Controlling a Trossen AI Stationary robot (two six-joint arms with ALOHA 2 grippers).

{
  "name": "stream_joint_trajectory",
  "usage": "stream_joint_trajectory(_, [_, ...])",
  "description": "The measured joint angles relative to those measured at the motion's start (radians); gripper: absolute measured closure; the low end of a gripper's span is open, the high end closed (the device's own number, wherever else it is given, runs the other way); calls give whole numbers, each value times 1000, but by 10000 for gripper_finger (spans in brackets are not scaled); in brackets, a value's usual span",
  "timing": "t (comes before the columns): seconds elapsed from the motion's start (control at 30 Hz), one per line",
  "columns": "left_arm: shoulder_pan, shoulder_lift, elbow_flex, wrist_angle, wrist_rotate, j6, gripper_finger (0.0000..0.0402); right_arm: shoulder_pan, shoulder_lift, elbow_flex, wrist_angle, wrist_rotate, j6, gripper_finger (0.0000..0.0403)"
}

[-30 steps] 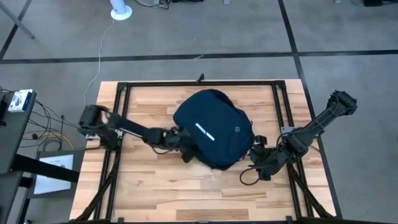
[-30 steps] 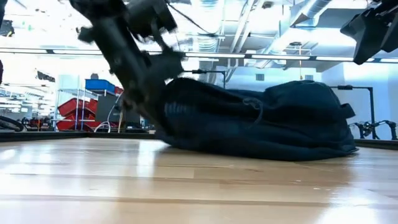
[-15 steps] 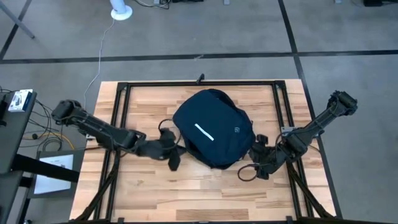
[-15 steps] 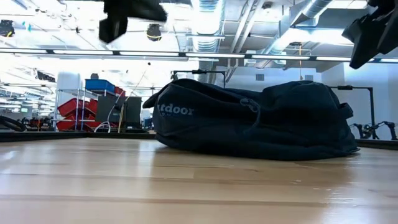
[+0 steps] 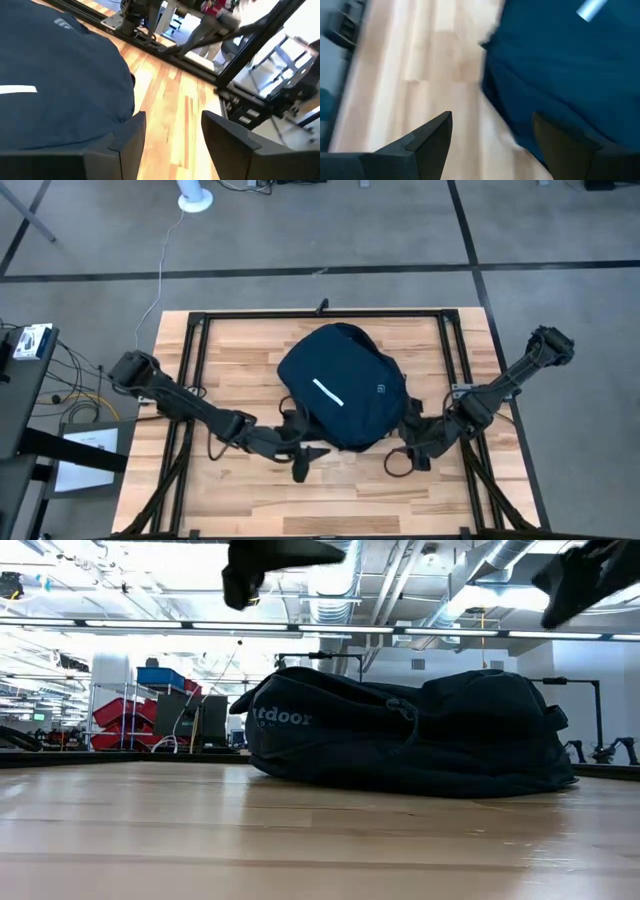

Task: Unpack backpack
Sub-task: Close the dark blue backpack

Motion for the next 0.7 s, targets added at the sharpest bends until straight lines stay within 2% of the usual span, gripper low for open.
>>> stream_joint_trajectory(0.27, [3,43,12,-2,1,12,221,97,9,0,64,2,41,138])
stream_joint_trajectory(0.47, [4,42,13,-34,2,49,221,157,124,4,63,15,75,138])
stream_joint_trajectory(0.57, [12,42,13,-132,21,51,221,163,224,42,71,143,33,138])
stream_joint_trajectory(0.7, [33,42,13,-208,54,40,221,156,369,112,118,385,-150,138])
